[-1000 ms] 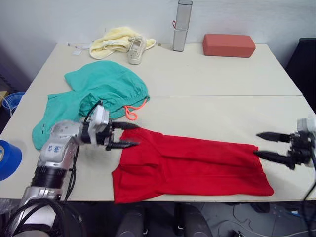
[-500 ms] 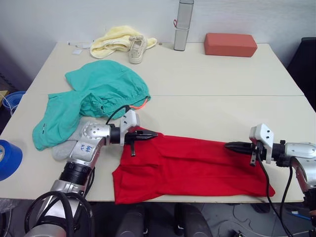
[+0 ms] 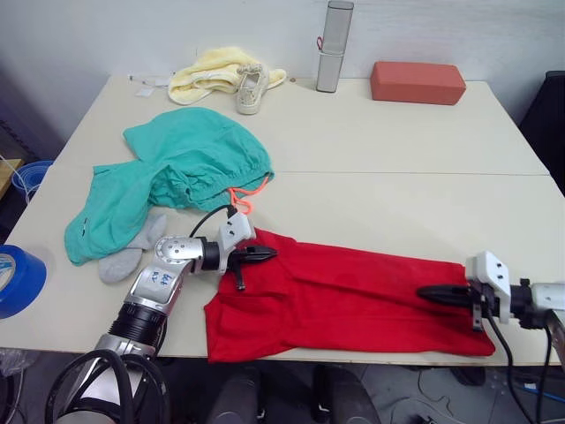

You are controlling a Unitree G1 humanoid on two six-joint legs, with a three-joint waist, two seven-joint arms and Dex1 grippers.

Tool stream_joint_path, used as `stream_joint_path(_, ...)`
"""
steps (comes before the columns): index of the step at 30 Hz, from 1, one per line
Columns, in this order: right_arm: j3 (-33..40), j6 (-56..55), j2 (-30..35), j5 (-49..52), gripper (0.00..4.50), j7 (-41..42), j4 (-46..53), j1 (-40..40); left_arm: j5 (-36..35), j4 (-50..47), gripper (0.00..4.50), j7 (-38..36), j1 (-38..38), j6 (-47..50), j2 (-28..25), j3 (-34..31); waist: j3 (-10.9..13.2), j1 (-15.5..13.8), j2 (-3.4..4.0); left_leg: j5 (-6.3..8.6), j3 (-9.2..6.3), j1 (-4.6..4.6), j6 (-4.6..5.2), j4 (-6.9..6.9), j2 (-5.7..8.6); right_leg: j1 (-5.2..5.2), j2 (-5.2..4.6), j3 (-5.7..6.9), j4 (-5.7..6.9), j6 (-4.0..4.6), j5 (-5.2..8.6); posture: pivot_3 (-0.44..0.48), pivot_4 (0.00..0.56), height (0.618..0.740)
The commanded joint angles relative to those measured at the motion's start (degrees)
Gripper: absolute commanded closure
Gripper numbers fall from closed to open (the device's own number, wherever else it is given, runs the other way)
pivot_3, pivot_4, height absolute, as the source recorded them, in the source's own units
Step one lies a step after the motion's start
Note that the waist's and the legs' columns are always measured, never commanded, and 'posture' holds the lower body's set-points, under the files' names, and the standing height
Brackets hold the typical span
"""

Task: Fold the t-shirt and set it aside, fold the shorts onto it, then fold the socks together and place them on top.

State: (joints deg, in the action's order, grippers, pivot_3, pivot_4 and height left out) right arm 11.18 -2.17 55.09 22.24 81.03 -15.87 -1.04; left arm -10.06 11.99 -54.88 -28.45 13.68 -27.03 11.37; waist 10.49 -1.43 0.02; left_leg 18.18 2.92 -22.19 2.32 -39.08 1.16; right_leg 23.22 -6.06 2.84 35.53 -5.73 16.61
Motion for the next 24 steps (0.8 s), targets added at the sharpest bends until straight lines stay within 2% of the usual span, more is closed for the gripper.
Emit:
stream_joint_path(1, 5.4, -0.4, 2.8, 1.1, 4.46, 0.9, 0.7, -3.7, 1.1, 0.9, 4.5, 0.8, 1.0, -0.3, -0.1, -0.3, 0.0, 0.1, 0.0, 0.01, 0.0, 0.02, -0.01, 0.0, 0.0, -0.01, 0.0, 0.0, 0.0, 0.0, 0.0, 0.0, 0.15, 0.74)
stream_joint_path(5, 9.2, -0.7, 2.1, 2.1, 4.46, -0.7, 1.3, -5.4, 0.0, 1.9, 4.5, 0.2, 0.9, -3.0, 0.0, -1.7, 0.0, 0.1, 0.0, 0.03, -0.02, 0.08, -0.04, 0.05, -0.01, -0.05, 0.0, 0.0, 0.0, 0.01, 0.0, 0.0, 0.15, 0.74)
stream_joint_path(9, 11.1, 3.3, -0.2, 5.2, 4.46, -4.1, 3.2, -3.2, -3.7, 1.5, 4.5, -2.1, 1.8, -7.2, 0.0, -5.3, 0.0, 0.4, 0.0, 0.05, -0.03, 0.08, -0.08, 0.07, -0.04, -0.02, 0.0, -0.01, 0.0, 0.02, 0.01, 0.0, 0.15, 0.74)
stream_joint_path(17, 4.7, 6.7, -6.4, 2.5, 4.46, -9.8, 9.7, -0.9, -4.5, -1.5, 4.5, -7.2, 6.4, -9.0, -3.4, -5.7, 0.0, 0.3, 0.0, 0.05, -0.05, 0.04, -0.08, 0.09, -0.04, 0.02, -0.01, 0.01, -0.01, 0.04, 0.02, 0.0, 0.15, 0.74)
stream_joint_path(24, 4.5, -0.9, -8.8, -2.9, 4.46, -15.5, 1.1, 0.6, -1.4, -1.3, 4.5, -3.1, 9.1, -11.8, -3.8, -6.0, 0.0, 0.2, 0.03, 0.07, -0.07, 0.03, 0.02, 0.09, 0.08, 0.01, -0.18, 0.03, -0.02, 0.03, 0.02, 0.0, 0.15, 0.74)
